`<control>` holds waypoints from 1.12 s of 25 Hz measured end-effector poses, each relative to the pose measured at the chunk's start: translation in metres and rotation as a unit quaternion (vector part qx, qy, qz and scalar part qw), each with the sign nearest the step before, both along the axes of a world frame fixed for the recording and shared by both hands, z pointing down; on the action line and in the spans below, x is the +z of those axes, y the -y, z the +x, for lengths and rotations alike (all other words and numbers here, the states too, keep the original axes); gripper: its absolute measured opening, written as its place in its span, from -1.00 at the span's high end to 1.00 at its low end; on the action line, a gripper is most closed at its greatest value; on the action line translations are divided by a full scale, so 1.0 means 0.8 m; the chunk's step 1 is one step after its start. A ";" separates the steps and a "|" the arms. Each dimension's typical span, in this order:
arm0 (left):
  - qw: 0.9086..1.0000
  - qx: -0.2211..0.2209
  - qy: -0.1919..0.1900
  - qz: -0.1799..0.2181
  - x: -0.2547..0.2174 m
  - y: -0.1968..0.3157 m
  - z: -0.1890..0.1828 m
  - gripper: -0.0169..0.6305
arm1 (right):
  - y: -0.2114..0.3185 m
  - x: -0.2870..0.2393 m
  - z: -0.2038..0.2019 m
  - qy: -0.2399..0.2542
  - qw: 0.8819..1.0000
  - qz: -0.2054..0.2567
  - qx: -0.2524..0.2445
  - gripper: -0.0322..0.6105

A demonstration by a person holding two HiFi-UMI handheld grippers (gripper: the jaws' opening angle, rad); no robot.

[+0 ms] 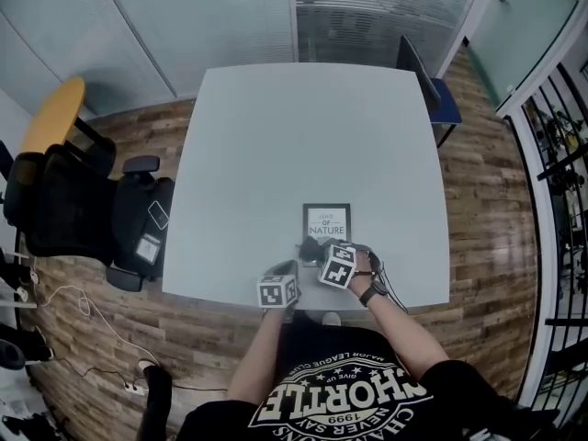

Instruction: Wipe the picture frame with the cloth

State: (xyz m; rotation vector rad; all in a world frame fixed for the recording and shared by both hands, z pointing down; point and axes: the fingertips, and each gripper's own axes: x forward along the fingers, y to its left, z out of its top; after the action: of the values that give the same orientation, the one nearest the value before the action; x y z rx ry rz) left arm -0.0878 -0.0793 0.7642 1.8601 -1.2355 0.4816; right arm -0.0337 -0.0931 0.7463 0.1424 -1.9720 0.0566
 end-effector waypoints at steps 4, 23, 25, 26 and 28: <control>1.000 -0.019 0.010 0.003 -0.010 -0.008 -0.023 0.93 | -0.019 0.015 -0.039 -0.013 0.999 -0.005 -0.052 0.66; 0.999 -0.004 -0.002 0.043 -0.054 -0.021 0.028 0.93 | -0.027 0.013 0.118 -0.023 0.992 0.022 0.122 0.66; 0.999 -0.004 -0.001 0.050 -0.060 -0.025 0.033 0.93 | -0.026 -0.003 0.115 0.021 0.987 0.018 0.159 0.66; 0.999 -0.005 -0.001 0.054 -0.065 -0.026 0.035 0.93 | -0.025 -0.015 0.112 0.051 0.982 0.019 0.180 0.66; 0.998 -0.009 -0.002 0.069 -0.080 -0.025 0.037 0.93 | -0.020 -0.046 0.104 0.115 0.969 0.031 0.216 0.66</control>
State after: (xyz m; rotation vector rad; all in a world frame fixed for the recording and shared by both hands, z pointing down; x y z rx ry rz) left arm -0.0579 -0.0592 0.7000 1.9612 -1.3103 0.3912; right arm 0.0498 -0.0774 0.7093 0.6305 -2.1423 0.3058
